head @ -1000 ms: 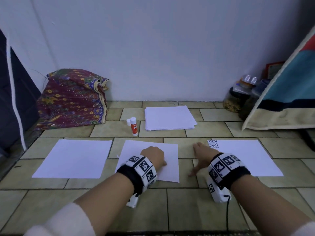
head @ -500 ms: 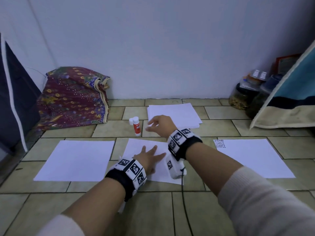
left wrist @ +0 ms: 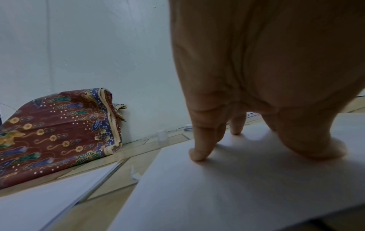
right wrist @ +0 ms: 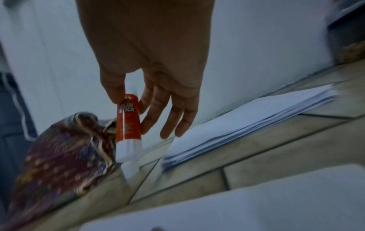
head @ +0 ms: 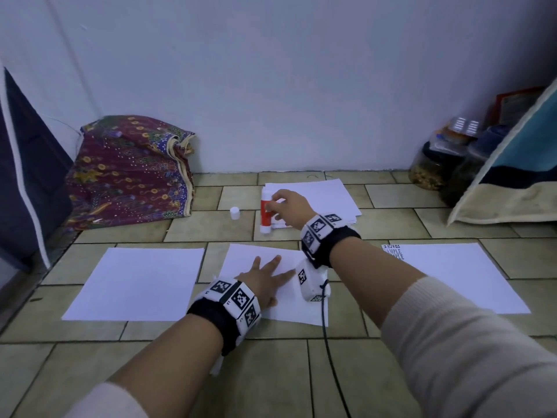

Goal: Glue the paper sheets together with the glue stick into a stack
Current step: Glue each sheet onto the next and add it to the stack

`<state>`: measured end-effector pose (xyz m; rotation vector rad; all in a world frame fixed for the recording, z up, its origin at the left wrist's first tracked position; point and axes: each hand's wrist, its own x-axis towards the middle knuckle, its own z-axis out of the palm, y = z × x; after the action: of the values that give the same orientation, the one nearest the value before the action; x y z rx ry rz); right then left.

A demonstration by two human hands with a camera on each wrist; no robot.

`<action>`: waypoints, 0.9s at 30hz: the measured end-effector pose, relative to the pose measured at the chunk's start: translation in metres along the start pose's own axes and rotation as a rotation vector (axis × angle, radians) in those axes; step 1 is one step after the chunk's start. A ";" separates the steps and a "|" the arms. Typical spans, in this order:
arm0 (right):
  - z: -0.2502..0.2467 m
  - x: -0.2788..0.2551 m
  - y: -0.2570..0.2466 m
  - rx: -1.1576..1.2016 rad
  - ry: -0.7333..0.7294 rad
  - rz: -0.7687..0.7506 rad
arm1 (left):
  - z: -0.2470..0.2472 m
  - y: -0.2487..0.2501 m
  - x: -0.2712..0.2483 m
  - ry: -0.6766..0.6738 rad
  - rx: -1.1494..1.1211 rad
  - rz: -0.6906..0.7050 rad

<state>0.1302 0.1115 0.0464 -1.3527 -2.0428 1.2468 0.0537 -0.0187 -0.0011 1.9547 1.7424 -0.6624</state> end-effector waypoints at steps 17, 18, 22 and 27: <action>-0.051 -0.051 0.054 0.009 0.121 0.006 | -0.022 0.018 0.011 0.187 0.090 0.026; -0.046 -0.051 0.053 -0.027 0.100 -0.023 | -0.020 0.017 0.014 0.198 0.088 0.021; -0.027 -0.047 0.052 -0.171 0.037 -0.077 | -0.014 0.011 0.021 0.219 0.050 0.007; -0.020 -0.043 0.054 -0.347 -0.011 -0.145 | -0.015 0.012 0.017 0.213 0.032 -0.009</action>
<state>0.1928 0.0904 0.0184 -1.3104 -2.3989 0.8674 0.0687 0.0023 0.0005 2.1061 1.8761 -0.5034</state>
